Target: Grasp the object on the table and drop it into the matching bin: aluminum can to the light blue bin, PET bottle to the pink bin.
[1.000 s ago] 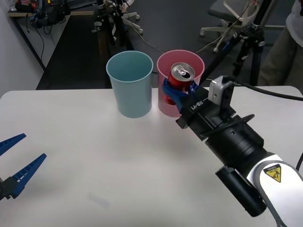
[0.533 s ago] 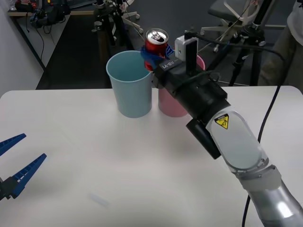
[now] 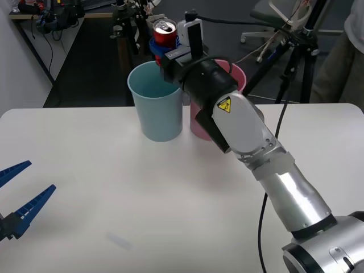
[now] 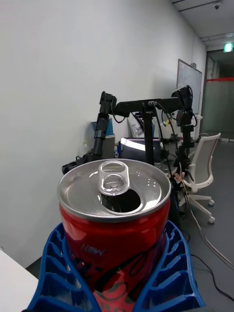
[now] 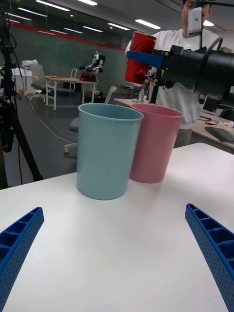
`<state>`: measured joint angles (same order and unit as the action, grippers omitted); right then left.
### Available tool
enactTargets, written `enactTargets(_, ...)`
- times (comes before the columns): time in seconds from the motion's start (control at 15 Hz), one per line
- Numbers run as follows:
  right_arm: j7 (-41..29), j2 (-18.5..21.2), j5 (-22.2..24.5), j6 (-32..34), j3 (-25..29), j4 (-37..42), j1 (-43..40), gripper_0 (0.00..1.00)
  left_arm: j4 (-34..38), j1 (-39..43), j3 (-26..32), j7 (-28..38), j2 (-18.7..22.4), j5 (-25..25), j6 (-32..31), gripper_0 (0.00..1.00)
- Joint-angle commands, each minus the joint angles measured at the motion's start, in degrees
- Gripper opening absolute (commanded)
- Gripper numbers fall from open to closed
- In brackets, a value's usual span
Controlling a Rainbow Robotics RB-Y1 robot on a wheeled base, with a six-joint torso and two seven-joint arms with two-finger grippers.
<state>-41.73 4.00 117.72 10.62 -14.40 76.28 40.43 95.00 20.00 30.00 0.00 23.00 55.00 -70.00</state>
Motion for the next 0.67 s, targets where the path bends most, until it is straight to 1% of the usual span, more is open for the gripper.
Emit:
enactTargets(0.07,0.07,-1.36,0.23,-2.62,-0.19,-7.29,4.48,0.00,0.00,0.00,0.00,0.00,0.00,0.00,0.00,1.00)
enactTargets(0.13,0.15,-1.89,0.32,-3.85,-0.36,-9.84,5.89,0.00,0.00,0.00,0.00,0.00,0.00,0.00,0.00,1.00)
enactTargets(0.2,0.15,-1.98,0.32,-4.20,-0.36,-10.81,6.51,0.00,0.00,0.00,0.00,0.00,0.00,0.00,0.00,1.00)
enactTargets(0.47,-0.02,-1.98,0.32,-4.20,-0.54,-10.89,6.59,0.00,0.00,0.00,0.00,0.00,0.00,0.00,0.00,1.00)
enactTargets(0.53,0.15,-1.98,0.32,-4.20,-0.54,-10.89,6.68,0.04,0.00,0.00,0.00,0.00,0.00,0.00,0.00,1.00)
enactTargets(0.6,-0.11,-1.98,-0.03,-4.20,-0.54,-10.89,6.68,0.69,0.00,0.00,0.00,0.00,0.00,0.00,0.00,1.00)
enactTargets(0.67,-0.11,-1.98,-0.30,-4.20,-0.54,-10.89,6.68,1.00,0.00,0.00,0.00,0.00,0.00,0.00,0.00,1.00)
